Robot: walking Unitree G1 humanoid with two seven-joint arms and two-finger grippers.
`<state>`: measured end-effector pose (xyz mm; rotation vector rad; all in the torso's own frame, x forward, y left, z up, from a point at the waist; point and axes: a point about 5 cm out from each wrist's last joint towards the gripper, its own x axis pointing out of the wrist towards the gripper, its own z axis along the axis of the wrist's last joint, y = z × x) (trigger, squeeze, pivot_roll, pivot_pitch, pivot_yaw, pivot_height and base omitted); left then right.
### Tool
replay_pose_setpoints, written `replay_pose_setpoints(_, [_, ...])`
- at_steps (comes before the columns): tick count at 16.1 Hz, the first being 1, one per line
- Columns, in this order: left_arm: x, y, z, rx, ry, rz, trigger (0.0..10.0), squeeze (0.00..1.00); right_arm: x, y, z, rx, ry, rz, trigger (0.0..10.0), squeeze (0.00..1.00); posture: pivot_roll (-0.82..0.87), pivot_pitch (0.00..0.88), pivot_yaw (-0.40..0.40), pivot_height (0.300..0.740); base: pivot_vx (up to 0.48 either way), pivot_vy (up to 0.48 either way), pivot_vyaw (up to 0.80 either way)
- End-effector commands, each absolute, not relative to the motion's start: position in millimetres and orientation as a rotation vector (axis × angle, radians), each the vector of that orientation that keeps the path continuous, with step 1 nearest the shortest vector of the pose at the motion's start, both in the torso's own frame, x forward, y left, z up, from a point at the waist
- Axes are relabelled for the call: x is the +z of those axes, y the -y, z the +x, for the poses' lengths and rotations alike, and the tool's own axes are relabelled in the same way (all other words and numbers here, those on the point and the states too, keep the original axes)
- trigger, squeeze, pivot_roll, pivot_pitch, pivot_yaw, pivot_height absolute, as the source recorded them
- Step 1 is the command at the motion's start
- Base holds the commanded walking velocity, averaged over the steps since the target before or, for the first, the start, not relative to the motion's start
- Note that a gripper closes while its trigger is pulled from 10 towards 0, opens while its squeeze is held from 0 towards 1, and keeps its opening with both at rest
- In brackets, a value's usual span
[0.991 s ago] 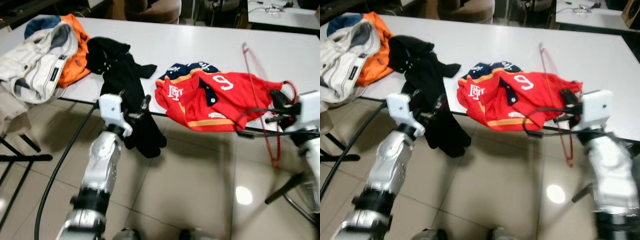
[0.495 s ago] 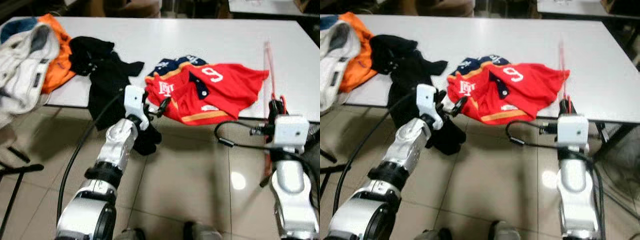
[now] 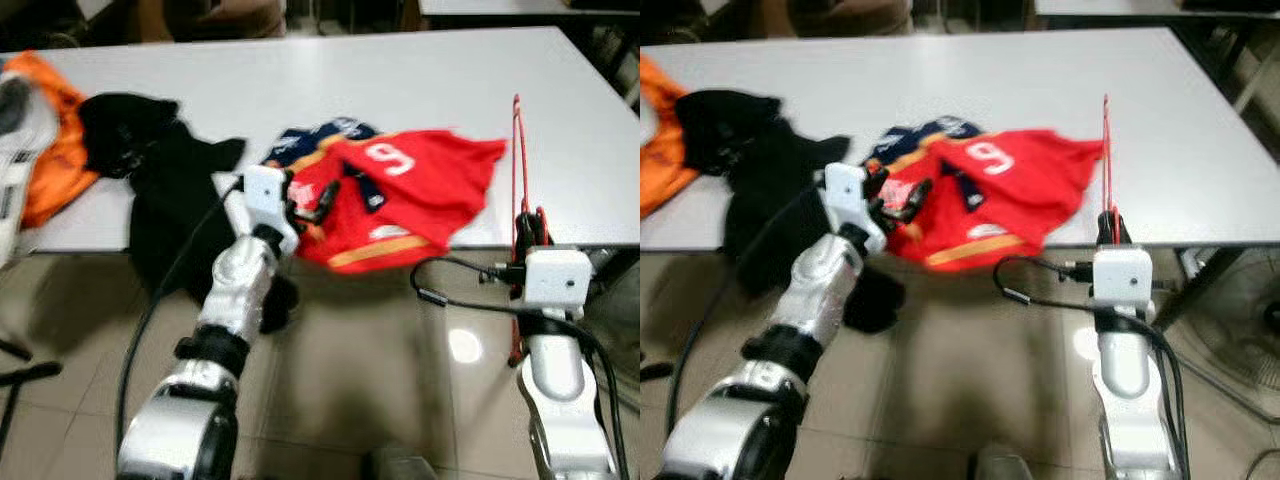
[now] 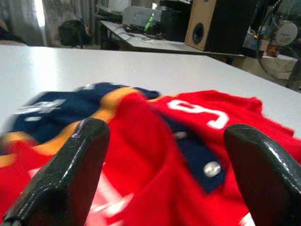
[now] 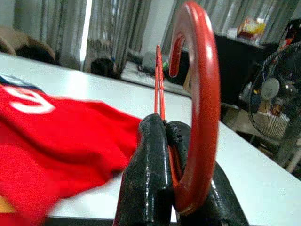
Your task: Hang hanger
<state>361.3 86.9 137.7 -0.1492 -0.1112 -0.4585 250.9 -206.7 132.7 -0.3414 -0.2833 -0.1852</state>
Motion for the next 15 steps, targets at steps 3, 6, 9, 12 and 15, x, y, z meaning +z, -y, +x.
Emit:
replay_pose_setpoints(3, [134.4, -101.2, 363.5, -0.386, 0.102, -0.151, 10.0, 0.00, 134.6, 198.1, 258.1, -0.136, 0.299, -0.322, 0.0, 0.00, -0.29, 0.087, 0.048, 0.740, 0.000, 0.000, 0.00])
replay_pose_setpoints(6, [132.7, -105.9, 363.9, -0.362, 0.098, -0.125, 10.0, 0.00, 132.5, 194.0, 261.7, -0.104, 0.296, -0.315, 0.0, 0.00, -0.27, 0.088, 0.041, 0.740, 0.000, 0.000, 0.00])
replay_pose_setpoints(9, [128.4, -106.1, 363.9, -0.375, 0.068, -0.110, 10.0, 0.00, 130.5, 191.3, 262.9, -0.086, 0.290, -0.309, 0.0, 0.00, -0.27, 0.092, 0.038, 0.740, 0.000, 0.000, 0.00])
replay_pose_setpoints(12, [123.7, -103.5, 364.6, -0.386, 0.032, -0.090, 10.0, 0.00, 130.3, 191.1, 263.1, -0.082, 0.292, -0.307, 0.0, 0.00, -0.27, 0.096, 0.040, 0.740, 0.000, 0.000, 0.00])
replay_pose_setpoints(15, [123.2, -100.7, 368.1, -0.382, 0.009, -0.079, 10.0, 0.00, 129.3, 191.9, 261.8, -0.085, 0.291, -0.305, 0.0, 0.00, -0.29, 0.097, 0.047, 0.740, 0.000, 0.000, 0.00])
